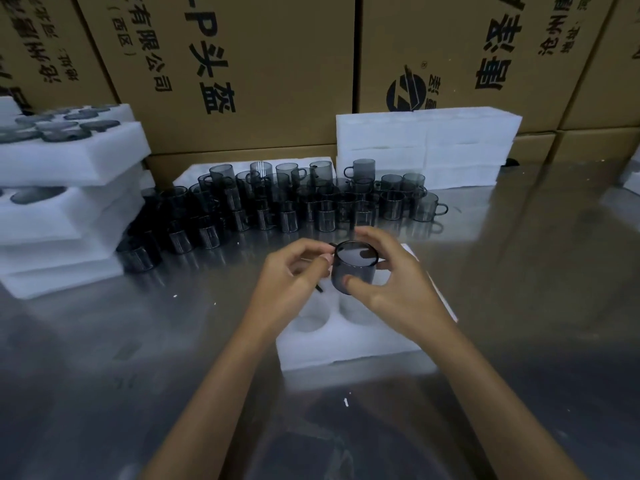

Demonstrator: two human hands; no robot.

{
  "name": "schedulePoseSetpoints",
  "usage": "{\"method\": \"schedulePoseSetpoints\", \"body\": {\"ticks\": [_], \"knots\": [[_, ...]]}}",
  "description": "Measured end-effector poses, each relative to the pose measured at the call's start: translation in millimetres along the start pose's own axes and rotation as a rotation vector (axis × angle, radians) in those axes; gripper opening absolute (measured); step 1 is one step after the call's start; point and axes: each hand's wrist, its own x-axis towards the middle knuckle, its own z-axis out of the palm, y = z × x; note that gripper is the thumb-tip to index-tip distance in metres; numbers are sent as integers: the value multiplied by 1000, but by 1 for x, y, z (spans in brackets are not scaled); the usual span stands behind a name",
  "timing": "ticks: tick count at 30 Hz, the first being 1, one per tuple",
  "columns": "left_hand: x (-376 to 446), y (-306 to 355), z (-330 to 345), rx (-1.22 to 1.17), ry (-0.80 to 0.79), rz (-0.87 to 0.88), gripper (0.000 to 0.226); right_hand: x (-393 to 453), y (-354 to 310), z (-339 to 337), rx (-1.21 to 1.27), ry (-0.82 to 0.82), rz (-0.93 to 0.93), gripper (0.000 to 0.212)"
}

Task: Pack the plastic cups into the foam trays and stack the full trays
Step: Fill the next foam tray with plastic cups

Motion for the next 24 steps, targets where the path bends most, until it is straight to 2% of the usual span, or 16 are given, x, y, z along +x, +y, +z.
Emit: {"method": "schedulePoseSetpoints", "body": {"ticks": [6, 9, 11, 13, 17, 24], "knots": [[-1, 2, -5, -44, -20, 42, 10, -12, -4, 1, -24, 25, -8, 60], [-4, 2, -12, -104, 43, 32, 30, -21, -14, 11, -38, 3, -81, 58], [-4, 2, -20, -99, 56, 2, 35, -27, -20, 18, -111, -31, -181, 56], [-2, 2, -31, -45, -8, -28, 32, -31, -23, 23, -160, -53, -230, 58], [1, 2, -50, 44, -90, -78, 27, -34, -24, 31, -151, -54, -207, 61], [0, 1, -66, -7, -173, -149, 43, -41, -26, 42, -109, -10, -195, 58]]}}
